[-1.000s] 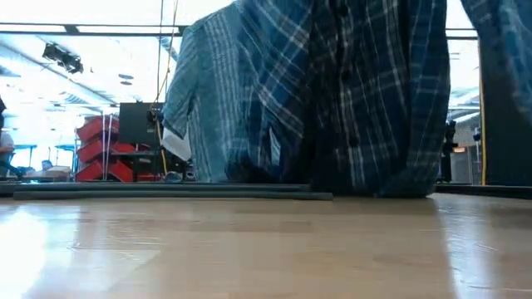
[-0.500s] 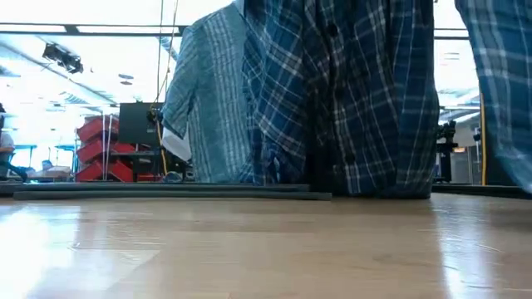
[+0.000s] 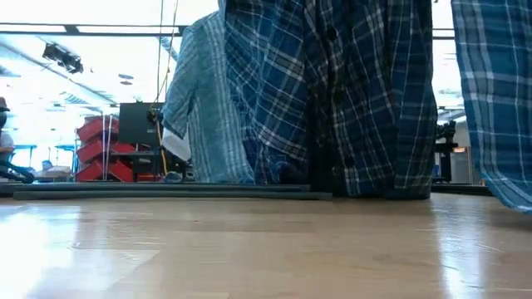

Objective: Hang clothes
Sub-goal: Unhang the blue shirt from the hanging rack, then remove the black hanger from the blue shirt

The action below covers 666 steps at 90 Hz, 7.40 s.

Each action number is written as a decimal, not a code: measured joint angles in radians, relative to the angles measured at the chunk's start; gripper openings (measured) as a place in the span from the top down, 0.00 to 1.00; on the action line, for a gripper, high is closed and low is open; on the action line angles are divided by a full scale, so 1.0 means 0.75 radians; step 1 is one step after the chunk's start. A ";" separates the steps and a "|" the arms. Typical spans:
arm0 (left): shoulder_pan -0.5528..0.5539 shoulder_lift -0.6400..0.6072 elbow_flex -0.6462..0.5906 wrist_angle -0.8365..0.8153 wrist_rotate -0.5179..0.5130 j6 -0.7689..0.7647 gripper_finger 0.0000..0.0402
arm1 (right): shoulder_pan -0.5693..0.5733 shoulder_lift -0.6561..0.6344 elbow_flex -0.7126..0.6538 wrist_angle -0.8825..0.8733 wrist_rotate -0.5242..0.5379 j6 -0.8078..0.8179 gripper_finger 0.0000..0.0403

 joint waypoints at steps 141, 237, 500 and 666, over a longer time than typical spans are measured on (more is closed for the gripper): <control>-0.322 0.309 0.000 -0.653 -1.257 -0.450 0.84 | -0.133 0.003 -0.451 -1.081 0.232 1.638 0.61; -0.462 0.362 0.017 -0.569 -1.301 -0.386 0.96 | -0.451 0.004 -0.836 -1.270 0.096 2.145 0.66; -0.623 0.055 0.046 -0.275 -1.556 -0.277 0.96 | -0.157 0.093 -0.574 -1.972 0.239 2.615 1.00; -0.652 0.022 0.044 0.250 -1.085 -0.238 0.97 | -0.050 0.060 -0.536 -0.664 0.398 1.245 0.54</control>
